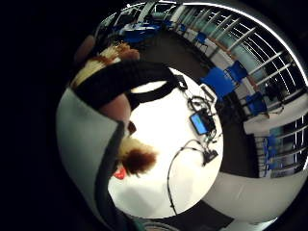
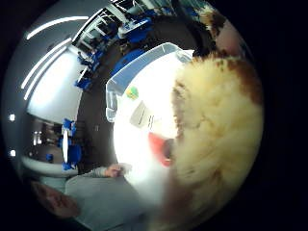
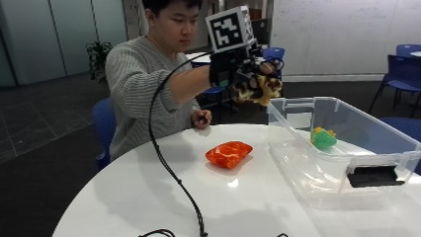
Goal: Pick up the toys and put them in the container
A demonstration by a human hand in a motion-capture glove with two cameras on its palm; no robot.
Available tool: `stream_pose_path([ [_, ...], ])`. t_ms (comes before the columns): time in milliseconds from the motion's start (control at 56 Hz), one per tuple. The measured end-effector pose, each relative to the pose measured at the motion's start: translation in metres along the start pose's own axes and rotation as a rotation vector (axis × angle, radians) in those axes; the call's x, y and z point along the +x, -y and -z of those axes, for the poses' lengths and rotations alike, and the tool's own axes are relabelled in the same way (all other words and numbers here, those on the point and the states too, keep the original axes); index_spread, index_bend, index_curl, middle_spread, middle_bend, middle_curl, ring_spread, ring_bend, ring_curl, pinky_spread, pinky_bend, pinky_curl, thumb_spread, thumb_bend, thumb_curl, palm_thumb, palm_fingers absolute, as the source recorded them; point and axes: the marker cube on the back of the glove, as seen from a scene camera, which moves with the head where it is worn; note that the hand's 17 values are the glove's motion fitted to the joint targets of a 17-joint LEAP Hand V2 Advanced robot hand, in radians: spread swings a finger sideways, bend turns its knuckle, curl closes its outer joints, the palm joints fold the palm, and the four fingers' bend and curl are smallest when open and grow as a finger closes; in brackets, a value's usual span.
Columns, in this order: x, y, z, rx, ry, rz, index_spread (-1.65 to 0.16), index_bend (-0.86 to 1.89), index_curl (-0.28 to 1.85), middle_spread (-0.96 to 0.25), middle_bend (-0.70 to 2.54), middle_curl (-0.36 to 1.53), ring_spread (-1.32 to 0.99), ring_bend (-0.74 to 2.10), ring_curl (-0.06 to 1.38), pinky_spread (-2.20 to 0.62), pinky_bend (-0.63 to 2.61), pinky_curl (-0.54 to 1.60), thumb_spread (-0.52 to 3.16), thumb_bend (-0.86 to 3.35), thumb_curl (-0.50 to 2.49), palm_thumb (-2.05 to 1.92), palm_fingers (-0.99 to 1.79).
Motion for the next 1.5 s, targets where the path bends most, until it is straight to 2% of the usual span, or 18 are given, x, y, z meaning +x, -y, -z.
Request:
stream_pose_path([
  [125,-0.038,0.035,-0.022,-0.049,0.084,0.011,-0.47,0.33,0.87,-0.36,0.61,0.75,-0.49,0.65,0.44,-0.29,1.02,0.41,0.99,0.14,0.82,0.62,0.58],
  [232,-0.087,0.099,-0.051,-0.075,0.146,-0.016,-0.48,0.32,0.91,-0.37,0.61,0.78,-0.49,0.67,0.45,-0.28,1.04,0.42,0.98,0.13,0.86,0.62,0.55],
  [357,-0.126,0.157,-0.100,-0.119,-0.144,0.020,-0.50,0.30,0.96,-0.38,0.62,0.81,-0.50,0.67,0.47,-0.27,1.06,0.42,0.97,0.12,0.89,0.61,0.50],
  [518,-0.148,0.190,-0.135,-0.187,-0.137,0.042,-0.52,0.28,1.01,-0.38,0.62,0.85,-0.50,0.67,0.48,-0.26,1.08,0.42,0.97,0.10,0.93,0.60,0.46],
  [589,-0.145,0.188,-0.141,-0.212,-0.099,0.101,-0.53,0.28,1.03,-0.39,0.62,0.86,-0.50,0.66,0.49,-0.26,1.09,0.41,0.98,0.09,0.95,0.59,0.45],
  [732,-0.129,0.181,-0.166,-0.340,-0.154,0.012,-0.55,0.25,1.07,-0.39,0.61,0.88,-0.49,0.66,0.50,-0.25,1.12,0.42,0.99,0.09,0.97,0.59,0.41],
  [750,-0.127,0.179,-0.169,-0.367,-0.162,0.005,-0.54,0.20,1.05,-0.39,0.59,0.87,-0.47,0.61,0.49,-0.24,1.14,0.42,1.01,0.08,0.96,0.57,0.30],
  [768,-0.125,0.177,-0.172,-0.395,-0.166,0.002,-0.54,0.23,1.07,-0.39,0.60,0.88,-0.47,0.64,0.51,-0.24,1.13,0.43,1.00,0.08,0.97,0.57,0.33],
  [804,-0.121,0.174,-0.177,-0.445,-0.167,0.004,-0.54,0.13,1.03,-0.38,0.59,0.86,-0.44,0.57,0.50,-0.21,1.18,0.44,1.07,0.04,0.94,0.49,0.19],
  [911,-0.116,0.168,-0.185,-0.492,-0.134,-0.022,-0.50,0.03,0.86,-0.31,0.26,0.72,-0.33,0.54,0.49,-0.11,1.36,0.46,1.20,-0.05,0.80,0.29,-0.15],
  [1089,-0.116,0.160,-0.179,-0.470,-0.064,-0.031,-0.45,0.09,0.68,-0.24,0.14,0.59,-0.21,0.46,0.44,-0.01,1.37,0.44,1.28,-0.03,0.64,0.17,-0.16],
  [1214,-0.106,0.144,-0.150,-0.407,-0.099,-0.055,-0.43,0.12,0.60,-0.21,0.14,0.53,-0.17,0.43,0.42,0.01,1.33,0.42,1.30,-0.02,0.57,0.14,-0.13],
  [1250,-0.107,0.135,-0.137,-0.384,-0.037,-0.031,-0.43,0.13,0.58,-0.21,0.14,0.51,-0.16,0.42,0.42,0.02,1.31,0.41,1.31,-0.02,0.56,0.13,-0.13],
  [1411,-0.077,0.063,-0.065,-0.279,0.149,0.087,-0.42,0.13,0.51,-0.20,0.17,0.47,-0.15,0.44,0.41,0.03,1.21,0.37,1.29,-0.07,0.45,-0.05,-0.08],
  [1447,-0.059,0.042,-0.054,-0.252,0.108,0.123,-0.42,0.12,0.50,-0.20,0.17,0.46,-0.15,0.44,0.41,0.03,1.20,0.36,1.28,-0.08,0.43,-0.08,-0.08],
  [1500,-0.025,0.012,-0.046,-0.199,-0.093,0.188,-0.41,0.12,0.47,-0.20,0.18,0.45,-0.15,0.45,0.42,0.03,1.17,0.35,1.25,-0.09,0.39,-0.12,-0.08],
])
